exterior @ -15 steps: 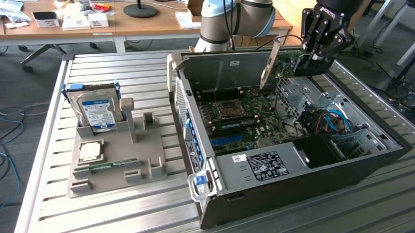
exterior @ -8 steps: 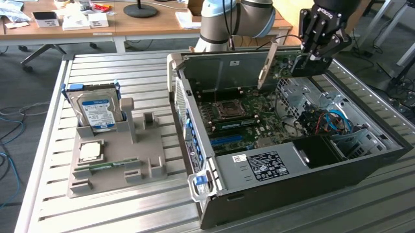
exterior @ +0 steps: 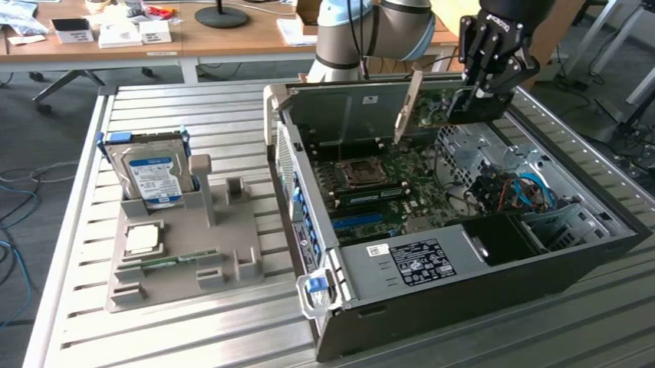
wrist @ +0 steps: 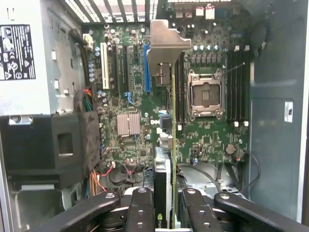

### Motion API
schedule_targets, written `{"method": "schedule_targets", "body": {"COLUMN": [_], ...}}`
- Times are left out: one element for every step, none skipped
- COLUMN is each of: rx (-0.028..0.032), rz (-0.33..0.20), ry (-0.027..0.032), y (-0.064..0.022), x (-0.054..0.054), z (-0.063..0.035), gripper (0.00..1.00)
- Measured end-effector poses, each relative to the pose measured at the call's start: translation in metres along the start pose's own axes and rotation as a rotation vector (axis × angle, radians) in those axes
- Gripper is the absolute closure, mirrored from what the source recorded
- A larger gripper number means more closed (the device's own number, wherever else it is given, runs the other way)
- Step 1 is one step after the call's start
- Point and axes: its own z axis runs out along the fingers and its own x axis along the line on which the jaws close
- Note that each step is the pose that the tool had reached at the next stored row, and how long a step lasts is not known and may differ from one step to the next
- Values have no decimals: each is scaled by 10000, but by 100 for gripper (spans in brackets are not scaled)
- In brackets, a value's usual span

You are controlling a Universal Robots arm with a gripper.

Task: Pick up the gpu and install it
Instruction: 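Insert the gpu into the slot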

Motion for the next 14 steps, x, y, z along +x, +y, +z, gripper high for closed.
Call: {"method": "schedule_targets", "body": {"rx": [2, 4, 5, 6, 6, 6, 5, 6, 6, 6, 6, 6, 6, 6], "rz": [0, 0, 1, 1, 2, 1, 0, 0, 1, 1, 1, 2, 4, 1], "ry": [0, 0, 0, -1, 0, 0, 0, 0, -1, -1, -1, -1, -1, -1], "y": [22, 43, 62, 77, 85, 86, 86, 87, 87, 87, 87, 90, 95, 100], "x": [1, 3, 4, 5, 5, 5, 5, 5, 5, 5, 5, 5, 6, 6], "z": [1, 1, 0, 0, 0, 0, 0, 0, 0, 0, 0, 1, 2, 3], "gripper": [73, 73, 73, 73, 73, 73, 73, 73, 73, 73, 73, 73, 73, 73]}}
